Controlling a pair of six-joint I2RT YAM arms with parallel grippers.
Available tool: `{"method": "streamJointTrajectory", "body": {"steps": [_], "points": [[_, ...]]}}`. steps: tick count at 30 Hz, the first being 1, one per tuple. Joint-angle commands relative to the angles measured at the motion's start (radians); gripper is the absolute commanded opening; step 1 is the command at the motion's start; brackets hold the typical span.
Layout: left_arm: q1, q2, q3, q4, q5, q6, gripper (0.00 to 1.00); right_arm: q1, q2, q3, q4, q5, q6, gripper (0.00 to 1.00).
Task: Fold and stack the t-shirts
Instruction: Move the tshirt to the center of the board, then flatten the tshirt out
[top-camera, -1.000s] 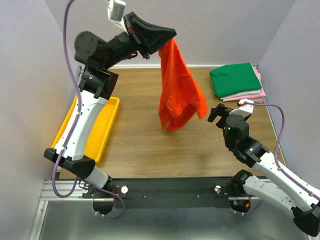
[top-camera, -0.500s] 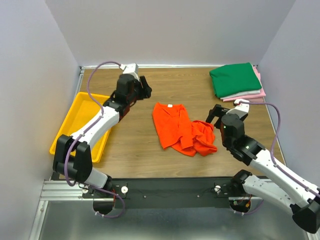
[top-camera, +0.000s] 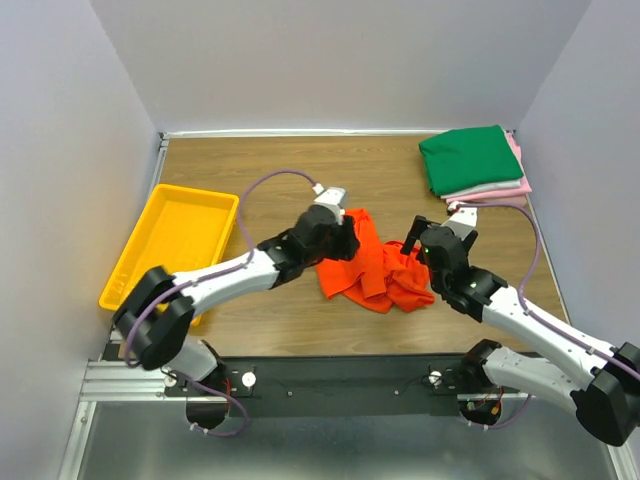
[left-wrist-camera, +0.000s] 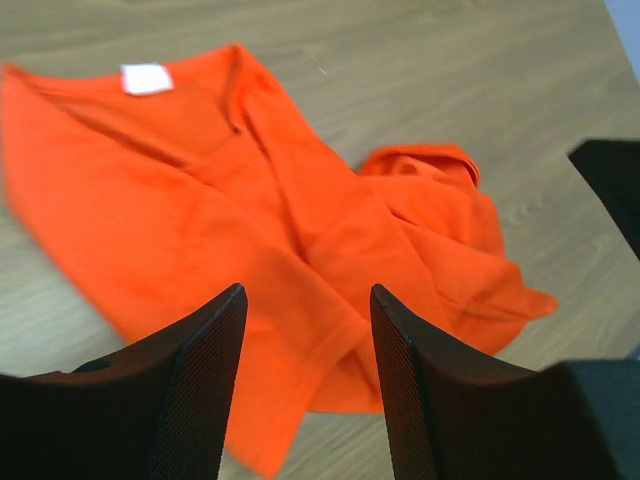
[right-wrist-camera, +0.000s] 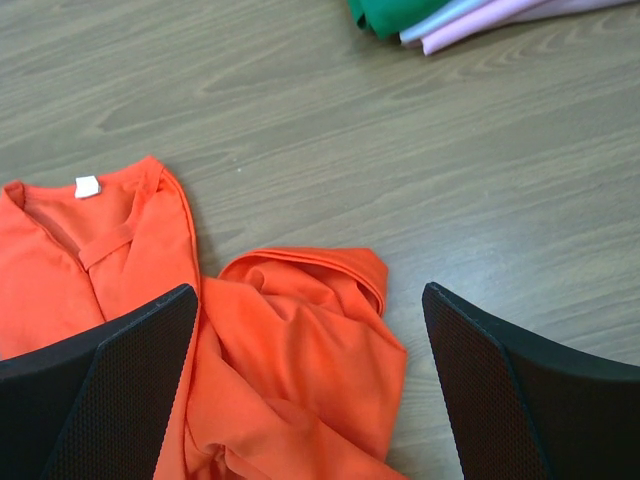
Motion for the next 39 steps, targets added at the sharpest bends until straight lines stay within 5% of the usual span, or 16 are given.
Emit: {"method": "streamJointTrajectory", "body": {"steps": [1,8,15,26,32,37,39], "points": [[-0.081,0.144,0.08,0.021,-0.055,-0.016,0.59,0.004,0.009,-0.02,-0.017,-0.018,0.059,1.0],[-0.163,0.333,0.229,-0.052,-0.067,0.001,0.55,0.004,-0.066,-0.054,-0.029,-0.021,0.079,1.0],[-0.2,0.327,0.235,-0.174,-0.22,-0.058,0.53,0.004,-0.073,-0.056,-0.032,-0.023,0.082,1.0],[-0.229,0.37,0.259,-0.248,-0.257,-0.074,0.5,0.004,-0.054,-0.045,-0.035,-0.038,0.089,1.0],[-0.246,0.371,0.263,-0.266,-0.285,-0.087,0.37,0.004,-0.071,-0.05,-0.037,-0.04,0.09,1.0],[-0.246,0.368,0.253,-0.294,-0.306,-0.099,0.0,0.004,-0.074,-0.048,-0.041,-0.047,0.086,1.0],[-0.246,0.353,0.26,-0.314,-0.332,-0.099,0.0,0.004,-0.074,-0.051,-0.041,-0.055,0.081,1.0]]}}
